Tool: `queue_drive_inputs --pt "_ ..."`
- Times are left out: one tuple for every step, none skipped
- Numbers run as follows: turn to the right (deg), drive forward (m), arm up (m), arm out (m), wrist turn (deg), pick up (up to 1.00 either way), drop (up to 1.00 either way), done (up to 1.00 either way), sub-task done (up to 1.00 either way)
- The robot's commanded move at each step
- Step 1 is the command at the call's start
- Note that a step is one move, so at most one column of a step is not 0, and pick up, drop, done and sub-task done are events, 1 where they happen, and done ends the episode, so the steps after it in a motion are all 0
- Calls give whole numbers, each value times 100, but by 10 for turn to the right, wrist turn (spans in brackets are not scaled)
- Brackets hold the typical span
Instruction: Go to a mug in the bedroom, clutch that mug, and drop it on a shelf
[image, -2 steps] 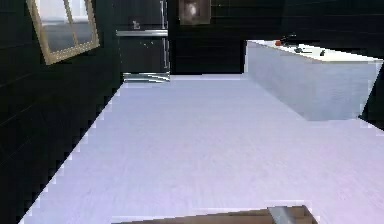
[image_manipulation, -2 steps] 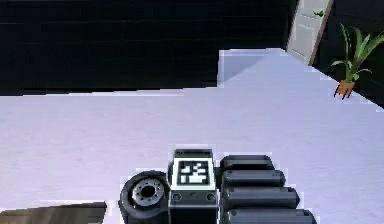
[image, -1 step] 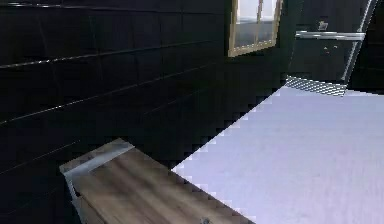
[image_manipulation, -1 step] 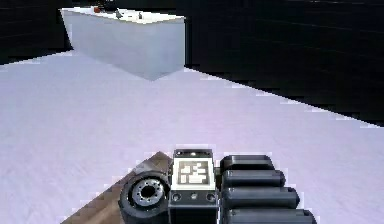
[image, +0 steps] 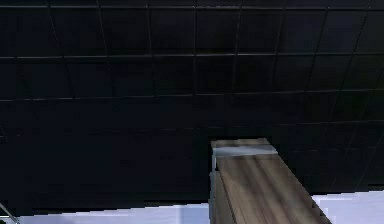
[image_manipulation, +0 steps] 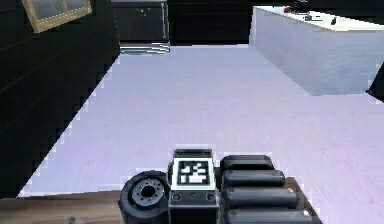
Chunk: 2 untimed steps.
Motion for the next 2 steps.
queue_drive_inputs --pt "-30 0 0 0 0 0 0 0 0" --pt "0 0 0 22 0 0 0 0 0"
